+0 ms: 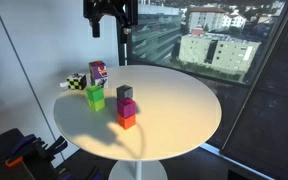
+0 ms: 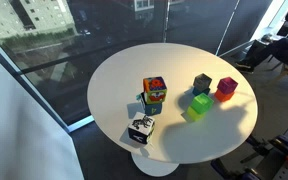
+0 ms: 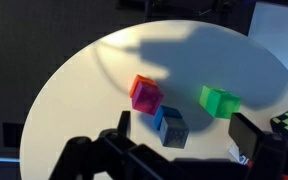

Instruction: Put the pink block on top of the grey block

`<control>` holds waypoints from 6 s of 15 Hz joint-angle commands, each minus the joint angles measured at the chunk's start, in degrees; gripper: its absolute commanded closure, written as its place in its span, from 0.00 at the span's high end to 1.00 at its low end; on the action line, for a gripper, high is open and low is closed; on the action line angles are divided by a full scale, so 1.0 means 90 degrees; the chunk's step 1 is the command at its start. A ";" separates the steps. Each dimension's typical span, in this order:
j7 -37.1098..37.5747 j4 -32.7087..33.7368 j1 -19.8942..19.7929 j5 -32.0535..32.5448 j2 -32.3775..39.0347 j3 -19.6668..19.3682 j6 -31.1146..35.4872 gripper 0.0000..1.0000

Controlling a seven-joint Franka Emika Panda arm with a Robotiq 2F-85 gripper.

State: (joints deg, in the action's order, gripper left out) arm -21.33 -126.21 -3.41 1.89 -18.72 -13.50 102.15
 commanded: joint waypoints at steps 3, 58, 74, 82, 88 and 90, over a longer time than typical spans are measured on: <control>-0.0026 0.0027 -0.0101 -0.0030 0.0010 0.0089 -0.0014 1.00; 0.2592 -0.0951 -0.0229 0.1150 0.2764 0.0577 0.3613 1.00; 0.3020 -0.0690 -0.0139 0.1146 0.2855 0.0701 0.3541 1.00; 0.3247 -0.0625 -0.0110 0.1223 0.3128 0.0656 0.3569 1.00; 0.3371 -0.0566 -0.0070 0.1302 0.3334 0.0633 0.3541 0.66; 0.3405 -0.0545 -0.0055 0.1322 0.3376 0.0631 0.3526 0.47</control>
State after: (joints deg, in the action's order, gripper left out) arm 7.03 -132.61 -4.42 11.71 10.66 -7.49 134.51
